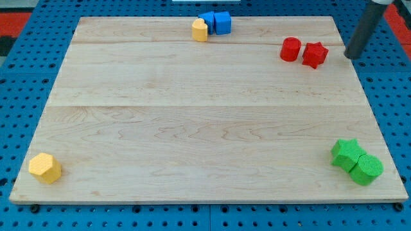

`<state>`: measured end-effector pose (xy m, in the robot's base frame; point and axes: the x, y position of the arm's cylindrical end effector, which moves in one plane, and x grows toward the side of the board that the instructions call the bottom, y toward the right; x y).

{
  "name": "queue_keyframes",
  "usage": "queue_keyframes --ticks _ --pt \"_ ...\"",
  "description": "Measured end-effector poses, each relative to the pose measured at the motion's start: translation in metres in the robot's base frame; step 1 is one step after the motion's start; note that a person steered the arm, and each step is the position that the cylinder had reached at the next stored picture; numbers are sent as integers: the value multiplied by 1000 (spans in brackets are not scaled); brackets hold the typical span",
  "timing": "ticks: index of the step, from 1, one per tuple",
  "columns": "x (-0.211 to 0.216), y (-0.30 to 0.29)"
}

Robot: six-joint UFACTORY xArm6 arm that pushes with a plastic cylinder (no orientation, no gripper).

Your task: Separate the red circle from the red star

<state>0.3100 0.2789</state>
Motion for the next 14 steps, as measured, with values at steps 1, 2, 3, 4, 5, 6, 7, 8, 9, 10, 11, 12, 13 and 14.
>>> queue_keyframes --ticks 1,2,3,4,5,6,7,8,9,10,11,12,13,14 --pt "-14 -42" --pt "-12 -69" --pt "1 -58" --pt "12 -28" --pt "30 -28" --pt "34 -54" --pt "34 -84" --pt "30 -97" --pt "13 -92" --pt "-10 -90" --pt "-32 -94" --pt "-48 -108" --pt "-49 -141" --pt "-42 -169"
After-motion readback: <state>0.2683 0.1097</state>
